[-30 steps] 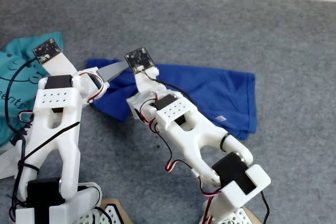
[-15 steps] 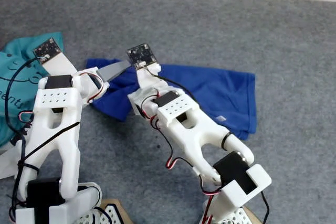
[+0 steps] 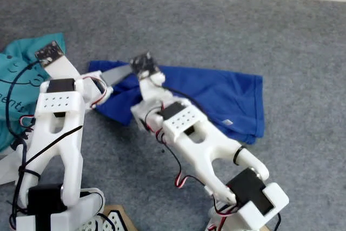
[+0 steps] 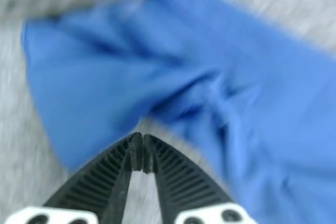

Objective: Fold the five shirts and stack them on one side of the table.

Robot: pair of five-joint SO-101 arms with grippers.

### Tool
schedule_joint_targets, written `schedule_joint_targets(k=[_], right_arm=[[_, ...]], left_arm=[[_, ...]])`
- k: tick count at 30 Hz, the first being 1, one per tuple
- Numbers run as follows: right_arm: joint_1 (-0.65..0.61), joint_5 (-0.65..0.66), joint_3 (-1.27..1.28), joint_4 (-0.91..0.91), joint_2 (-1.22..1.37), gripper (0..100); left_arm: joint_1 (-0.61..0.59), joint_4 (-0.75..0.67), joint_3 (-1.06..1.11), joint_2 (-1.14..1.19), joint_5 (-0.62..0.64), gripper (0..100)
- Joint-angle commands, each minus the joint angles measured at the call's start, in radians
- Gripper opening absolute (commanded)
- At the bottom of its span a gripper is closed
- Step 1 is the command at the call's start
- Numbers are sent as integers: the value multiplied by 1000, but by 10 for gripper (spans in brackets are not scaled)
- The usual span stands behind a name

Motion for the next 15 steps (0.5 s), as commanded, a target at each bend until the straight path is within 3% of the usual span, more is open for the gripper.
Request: schedule_joint_targets(k=[1, 8, 15], right_arm=[[-13, -14, 1, 25, -105, 108], [22, -14, 150, 19, -295, 109], [42, -14, 272, 19, -472, 109]], left_arm=[[31, 26, 38, -104, -84, 639], [5, 173, 163, -294, -252, 609], [-33, 167, 102, -323, -95, 397]])
